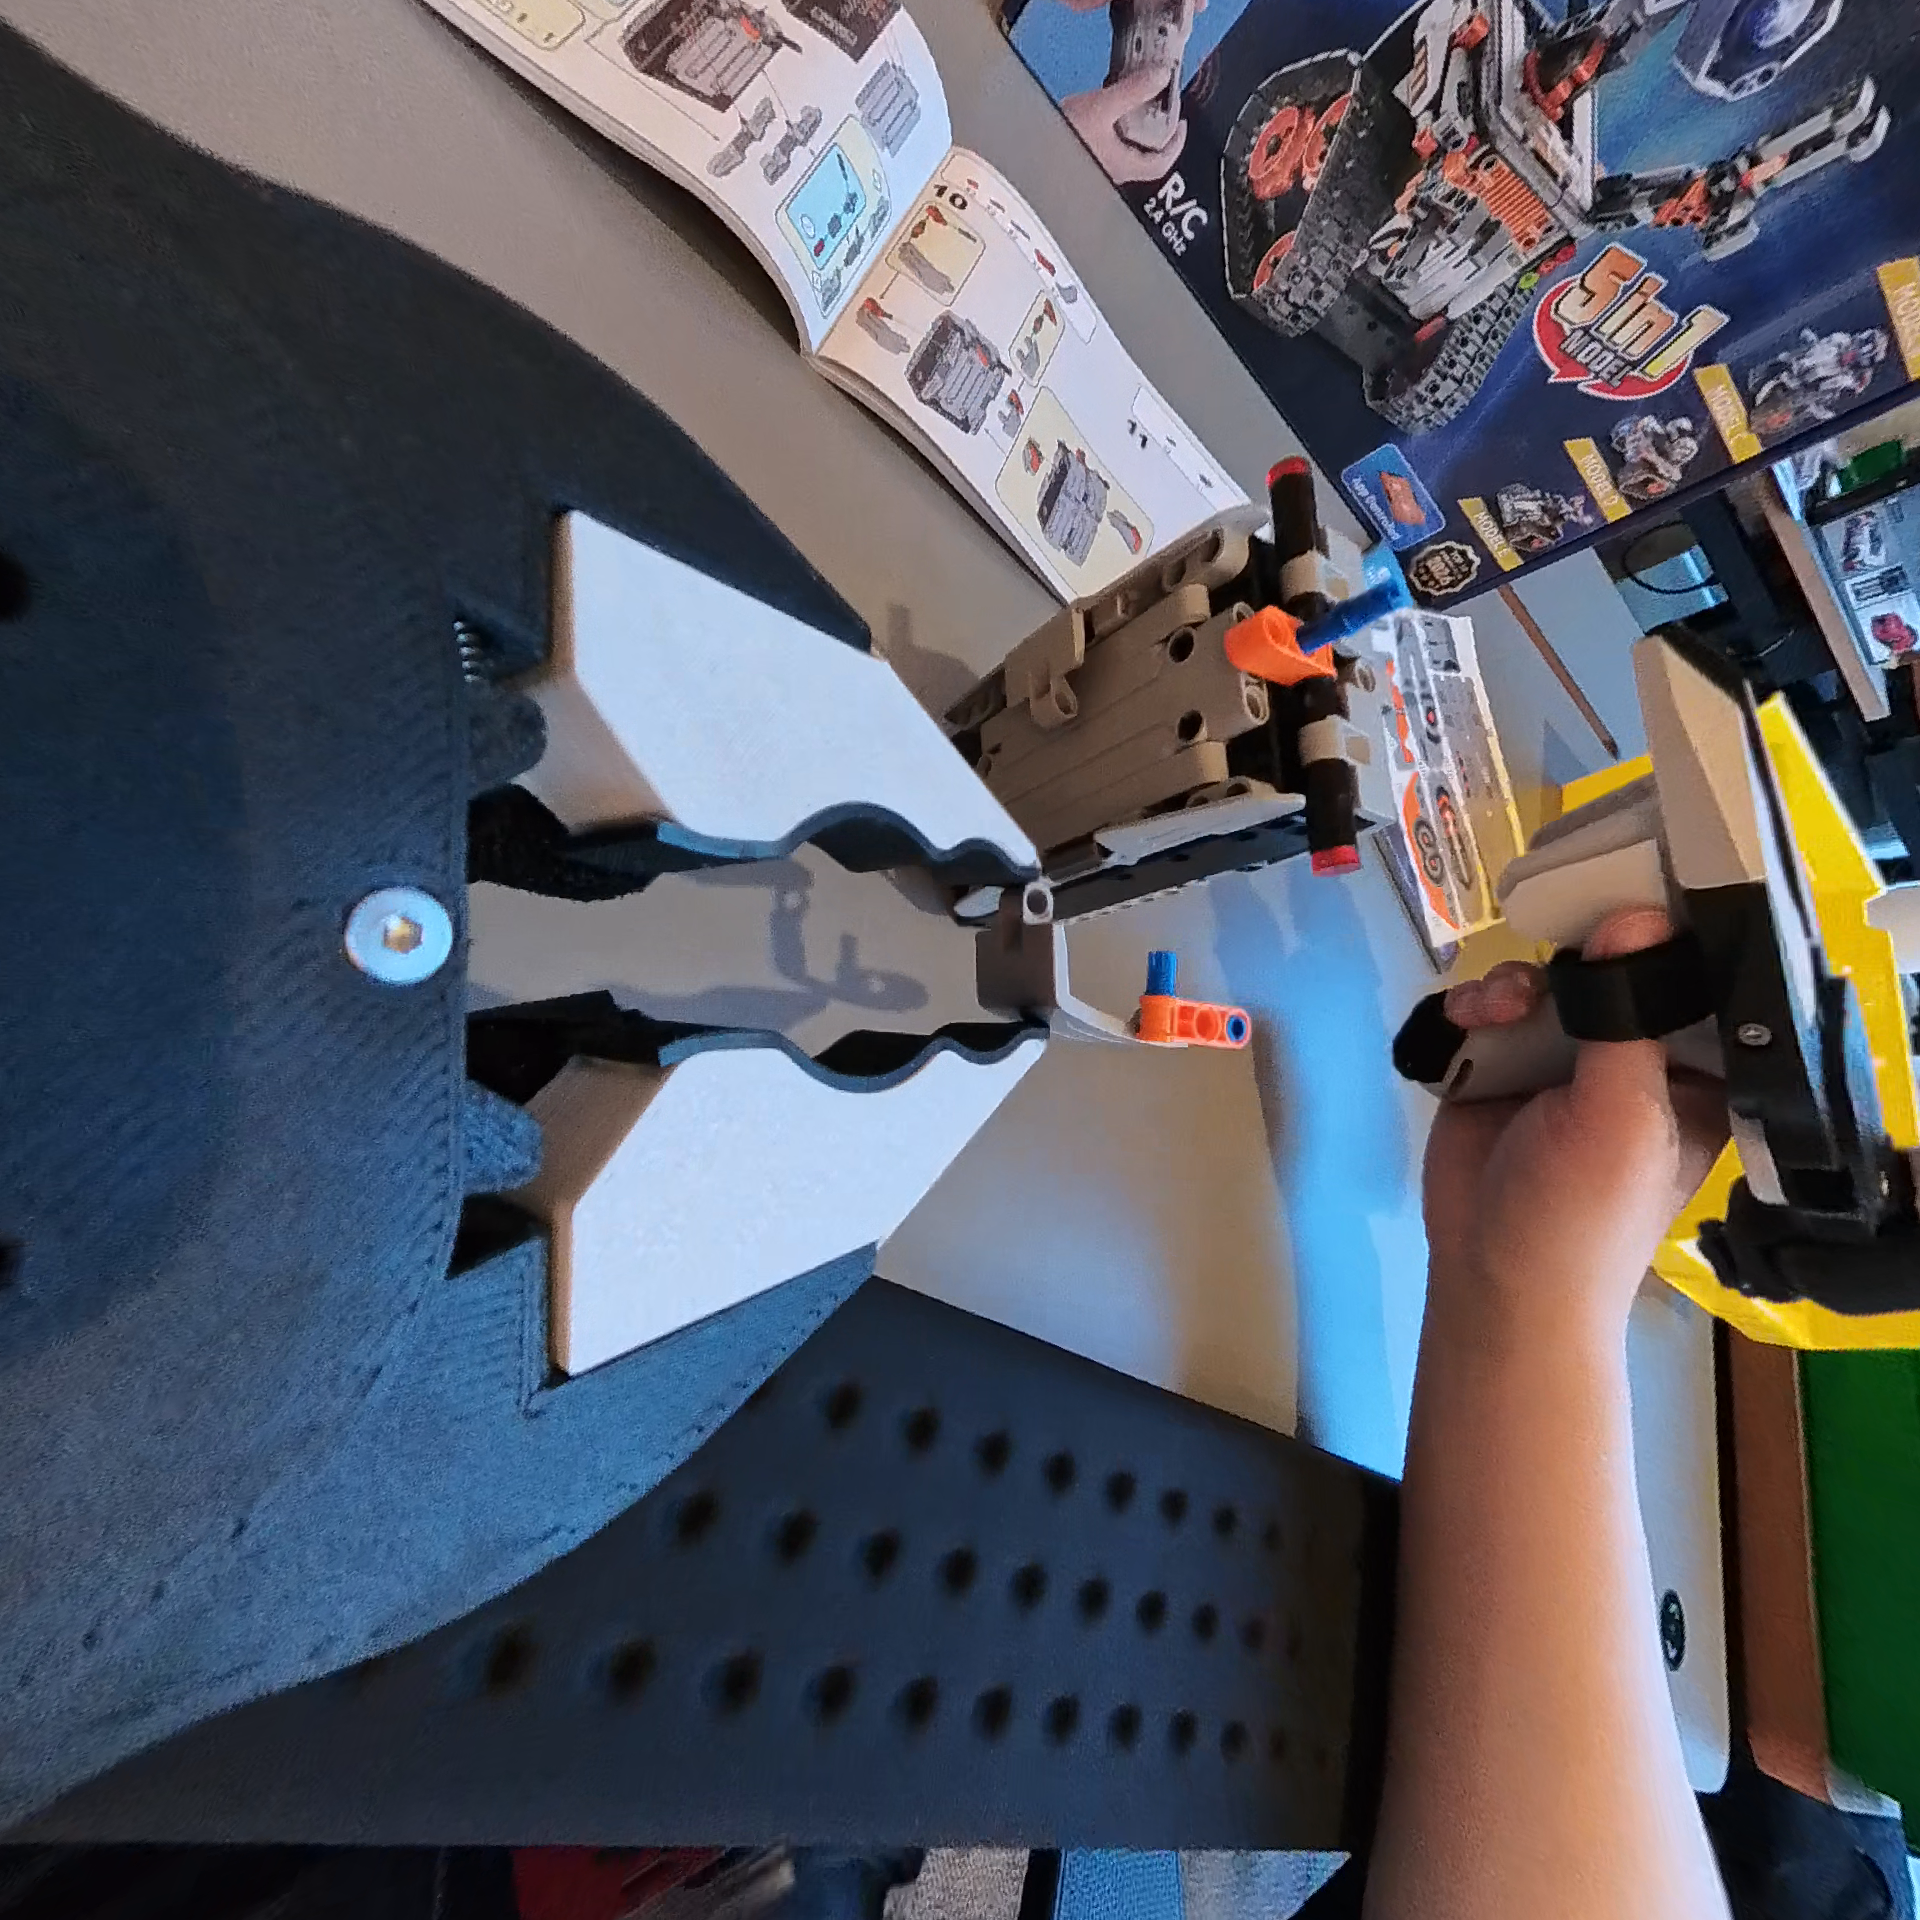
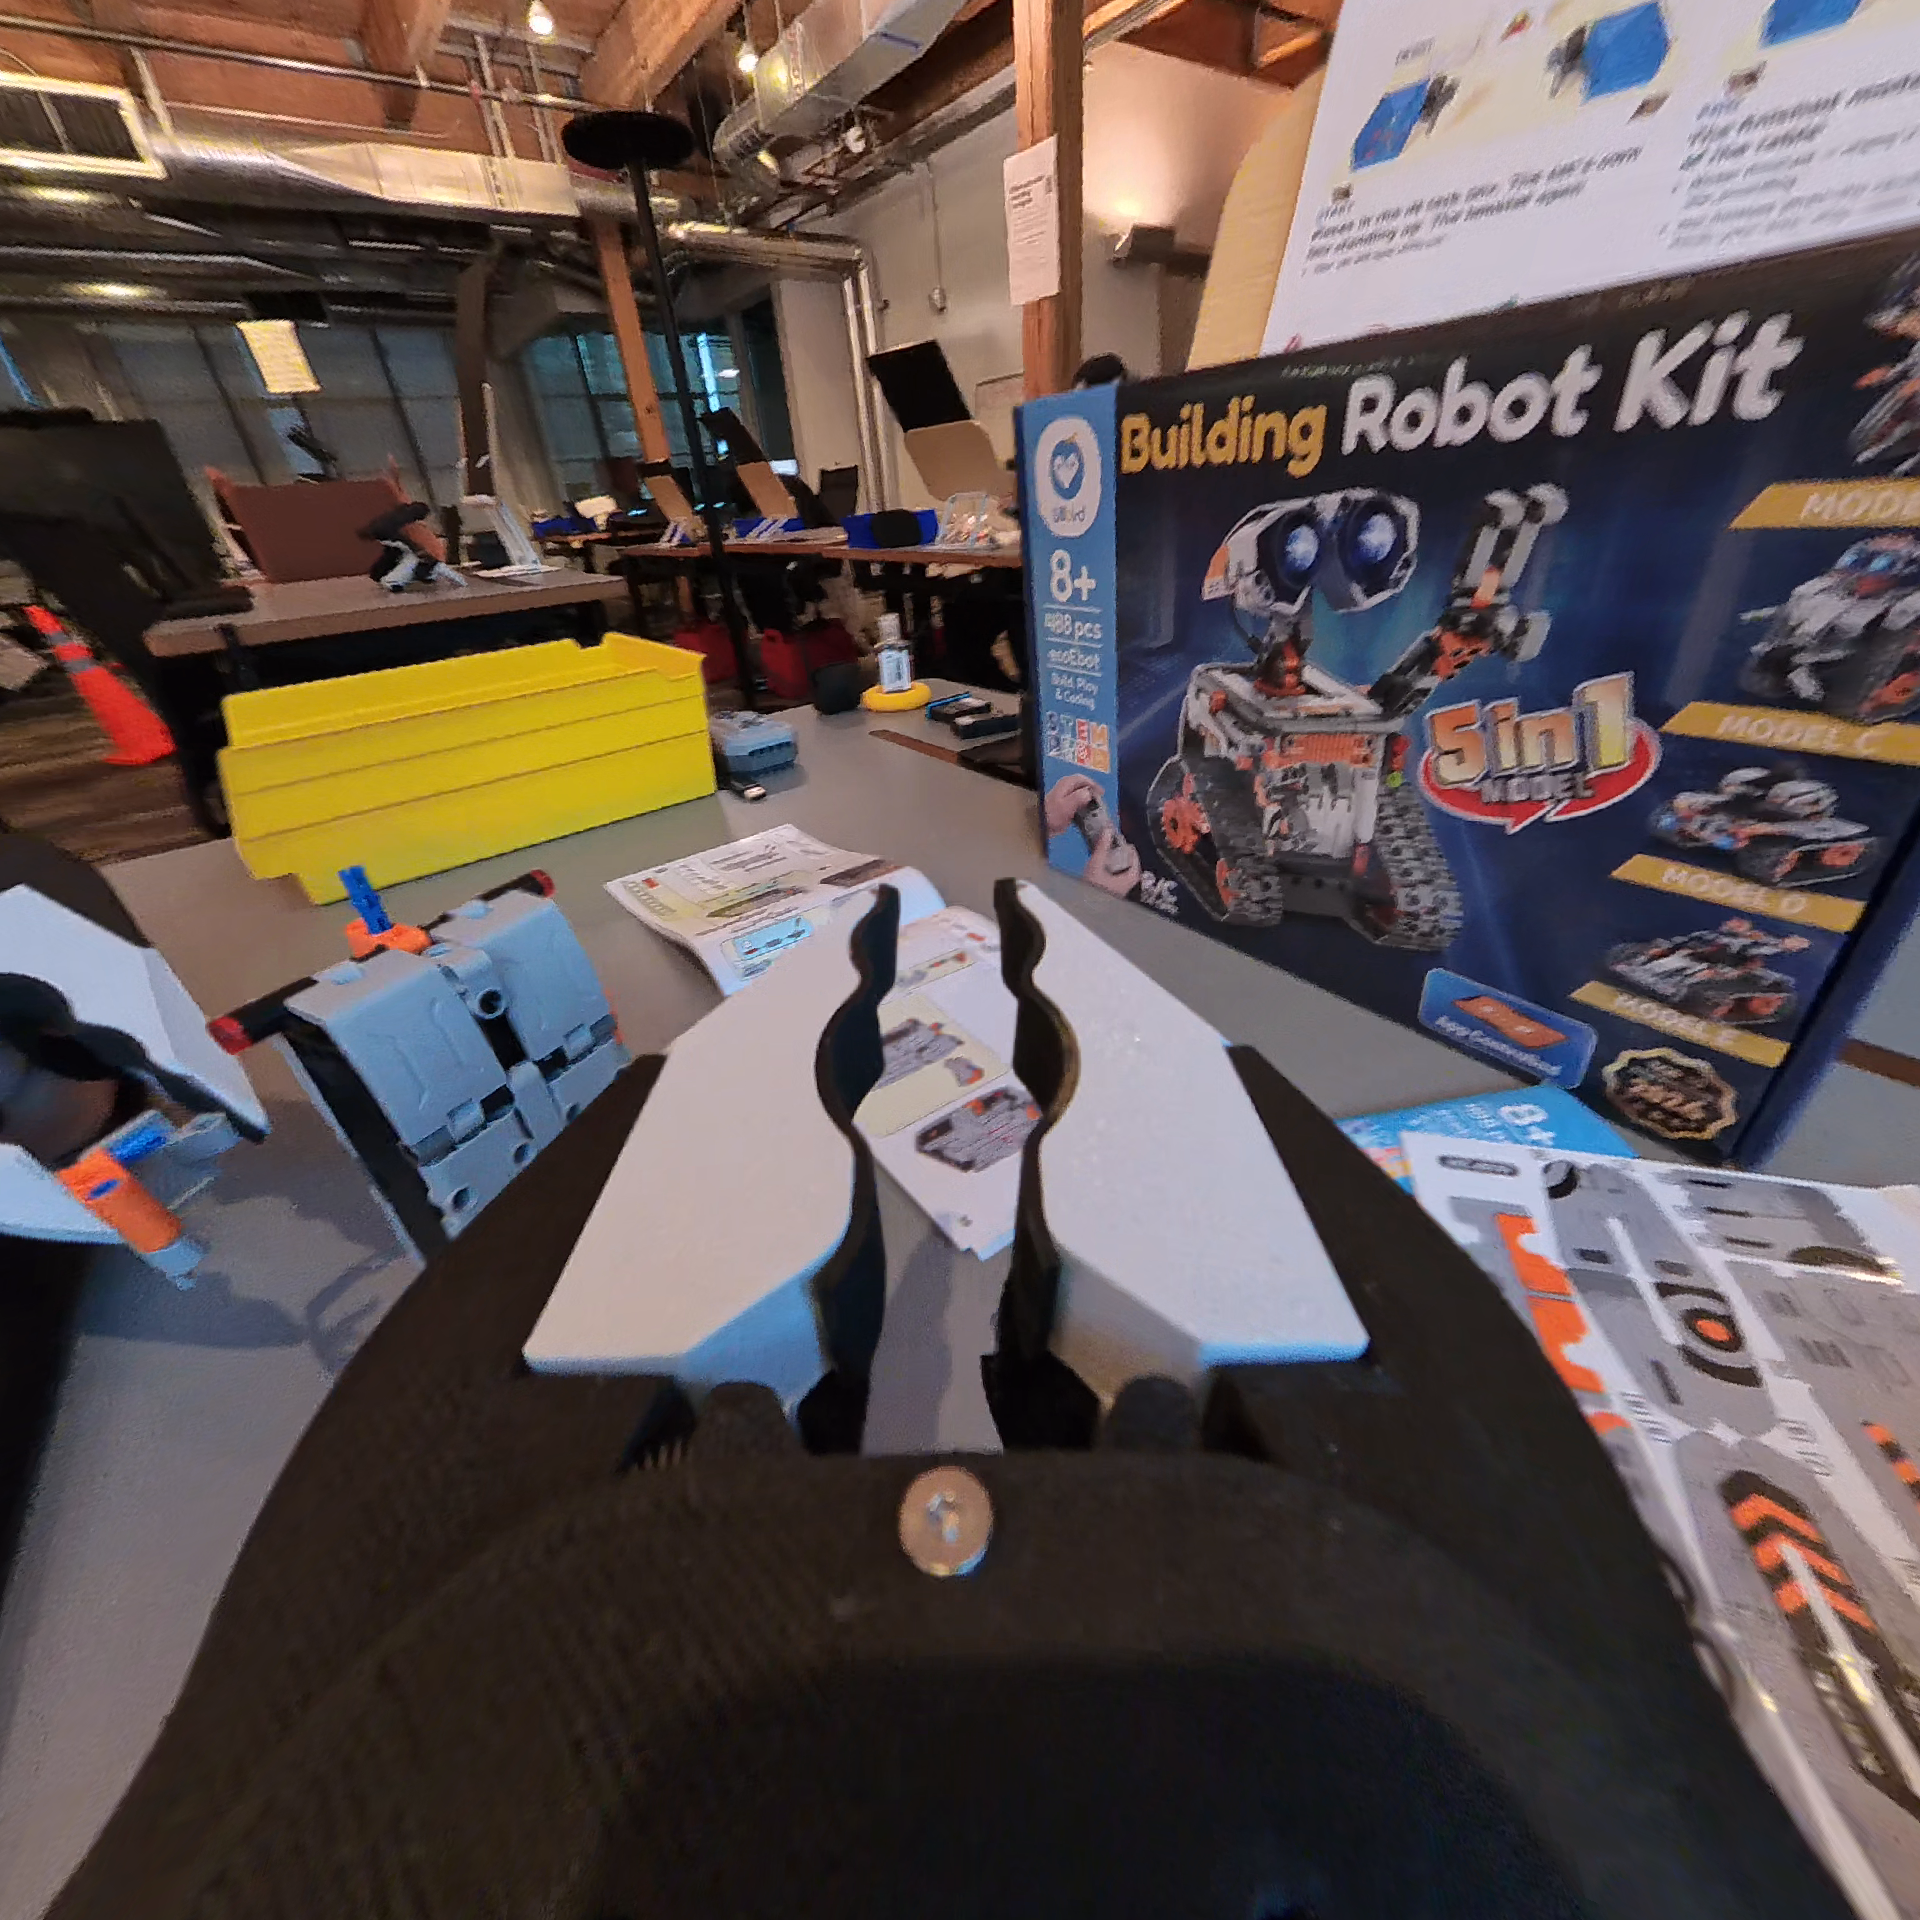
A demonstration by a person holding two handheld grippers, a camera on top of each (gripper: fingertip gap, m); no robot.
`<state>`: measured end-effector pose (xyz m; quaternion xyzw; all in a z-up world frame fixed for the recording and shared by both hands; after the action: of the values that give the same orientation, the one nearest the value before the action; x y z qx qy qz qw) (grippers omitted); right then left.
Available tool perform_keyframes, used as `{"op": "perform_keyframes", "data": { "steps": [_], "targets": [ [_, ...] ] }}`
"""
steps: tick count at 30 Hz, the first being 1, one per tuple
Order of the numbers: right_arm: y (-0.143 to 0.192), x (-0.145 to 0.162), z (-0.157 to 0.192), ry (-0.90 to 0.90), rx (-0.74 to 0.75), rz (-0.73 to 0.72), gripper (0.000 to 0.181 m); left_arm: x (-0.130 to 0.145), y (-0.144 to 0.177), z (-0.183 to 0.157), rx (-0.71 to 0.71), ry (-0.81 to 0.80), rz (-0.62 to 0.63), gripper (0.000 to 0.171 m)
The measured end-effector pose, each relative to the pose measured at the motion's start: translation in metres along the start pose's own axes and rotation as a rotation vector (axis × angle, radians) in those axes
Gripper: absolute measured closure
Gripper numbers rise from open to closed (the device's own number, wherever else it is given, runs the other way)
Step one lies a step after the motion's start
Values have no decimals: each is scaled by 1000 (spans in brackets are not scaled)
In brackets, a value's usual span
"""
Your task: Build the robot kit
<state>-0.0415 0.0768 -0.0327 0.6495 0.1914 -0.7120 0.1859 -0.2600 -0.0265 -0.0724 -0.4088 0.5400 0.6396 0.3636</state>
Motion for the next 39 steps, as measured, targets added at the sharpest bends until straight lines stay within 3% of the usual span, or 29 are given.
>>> {"op": "perform_keyframes", "data": {
  "steps": [4, 8, 11, 14, 18, 22, 29, 34, 39],
  "targets": [
    [-2, 6, 15, 1, -148, 61, 152, 3, -4, 3, -12, 18, 34, 147],
    [9, 1, 45, -35, -382, 73, 129, 4, -8, 10, 4, 63, 28, 147],
    [17, 5, 70, 75, -507, 57, 113, 7, -13, 12, 12, 69, 42, 147],
    [18, 26, 93, 244, -586, 139, 98, 7, -15, 15, -11, 56, 54, 147],
    [13, 43, 105, 294, -620, 214, 100, 6, -17, 17, -11, 39, 64, 147],
    [8, 42, 105, 320, -579, 185, 110, 2, -18, 19, 3, 48, 31, 147],
    [3, 33, 104, 382, -515, 108, 110, 2, -18, 21, -8, 64, 26, 147],
    [-7, 28, 102, 362, -589, 129, 67, 3, -22, 19, 4, 60, 39, 147],
    [-24, 39, 95, 425, -690, 268, 67, 4, -23, 20, -2, 60, 47, 147]
  ]
}}
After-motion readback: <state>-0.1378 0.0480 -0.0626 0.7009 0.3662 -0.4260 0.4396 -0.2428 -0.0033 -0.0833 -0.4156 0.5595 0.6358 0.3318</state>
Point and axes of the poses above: each gripper's, where its closed fingertips meet, y back along the fingers, x out of its underside, z = x × y across the jaws, the point moved 6 cm from there along y, back along the fingers, and after that the axes turned 11 degrees about x, right-handed, at the moved point
